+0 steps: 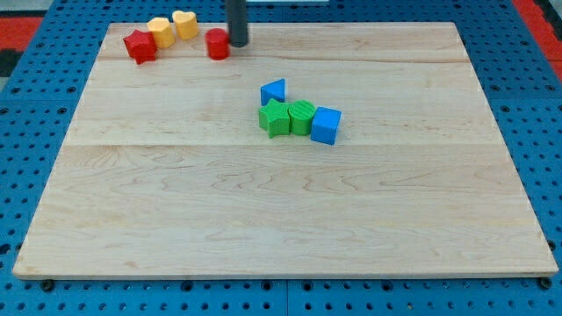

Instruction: Move the blue cube towards the red circle

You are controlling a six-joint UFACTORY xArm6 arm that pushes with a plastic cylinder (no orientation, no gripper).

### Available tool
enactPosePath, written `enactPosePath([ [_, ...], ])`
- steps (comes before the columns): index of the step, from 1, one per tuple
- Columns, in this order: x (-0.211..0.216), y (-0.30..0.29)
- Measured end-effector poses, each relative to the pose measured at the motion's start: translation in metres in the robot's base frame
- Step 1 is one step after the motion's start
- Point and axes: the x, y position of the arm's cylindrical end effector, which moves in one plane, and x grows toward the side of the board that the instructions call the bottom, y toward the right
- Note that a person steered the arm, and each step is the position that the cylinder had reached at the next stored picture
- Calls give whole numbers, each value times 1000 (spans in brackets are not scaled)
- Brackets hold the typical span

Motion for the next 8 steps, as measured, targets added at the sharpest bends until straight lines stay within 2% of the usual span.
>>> enactPosePath([
  [1,16,-65],
  [2,26,-98],
  [4,26,17],
  [5,40,74],
  [6,95,83],
  [7,133,120],
  [8,152,143],
])
